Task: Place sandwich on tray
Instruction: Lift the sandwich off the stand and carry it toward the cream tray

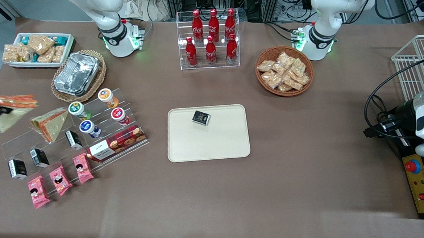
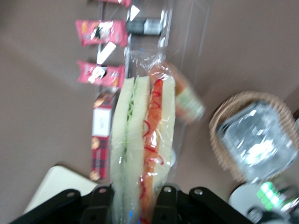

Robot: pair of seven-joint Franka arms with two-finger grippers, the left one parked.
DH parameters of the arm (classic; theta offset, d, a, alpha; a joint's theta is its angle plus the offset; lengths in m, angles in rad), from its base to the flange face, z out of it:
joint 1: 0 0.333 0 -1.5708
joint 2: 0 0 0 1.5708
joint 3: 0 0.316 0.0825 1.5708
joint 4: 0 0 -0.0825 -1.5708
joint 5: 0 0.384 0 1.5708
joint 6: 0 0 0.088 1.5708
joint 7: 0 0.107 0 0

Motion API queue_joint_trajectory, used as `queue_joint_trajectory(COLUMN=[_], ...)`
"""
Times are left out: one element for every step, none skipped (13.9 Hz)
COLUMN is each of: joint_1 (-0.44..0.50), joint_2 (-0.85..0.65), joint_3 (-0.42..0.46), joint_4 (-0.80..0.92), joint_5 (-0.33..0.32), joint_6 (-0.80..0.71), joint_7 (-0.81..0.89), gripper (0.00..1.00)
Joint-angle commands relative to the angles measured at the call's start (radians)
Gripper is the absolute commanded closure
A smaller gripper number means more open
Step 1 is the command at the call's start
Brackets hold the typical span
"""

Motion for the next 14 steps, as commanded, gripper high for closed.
queue_joint_trajectory(joint_1=[0.103, 0.150, 0.196, 0.239, 0.276, 0.310, 0.343, 0.377, 0.412, 0.448, 0.471, 0.486, 0.503, 0.508], joint_2=[-0.014, -0.013, -0.004, 0.010, 0.025, 0.044, 0.062, 0.084, 0.103, 0.126, 0.148, 0.169, 0.194, 0.222], joint_3=[0.064, 0.088, 0.101, 0.102, 0.102, 0.102, 0.102, 0.101, 0.102, 0.101, 0.101, 0.101, 0.101, 0.102], joint_4=[-0.005, -0.005, -0.005, -0.007, -0.007, -0.008, -0.010, -0.013, -0.016, -0.017, -0.017, -0.019, -0.020, -0.021], joint_5=[0.015, 0.013, 0.013, 0.015, 0.015, 0.016, 0.016, 0.016, 0.016, 0.016, 0.016, 0.016, 0.016, 0.018], joint_6=[-0.002, -0.002, 0.011, 0.045, 0.079, 0.109, 0.140, 0.165, 0.182, 0.208, 0.243, 0.277, 0.300, 0.320], joint_7=[0.321, 0.424, 0.502, 0.574, 0.640, 0.691, 0.736, 0.776, 0.817, 0.868, 0.908, 0.931, 0.943, 0.945], gripper=[1.00, 1.00, 1.00, 1.00, 1.00, 1.00, 1.00, 1.00, 1.00, 1.00, 1.00, 1.00, 1.00, 1.00])
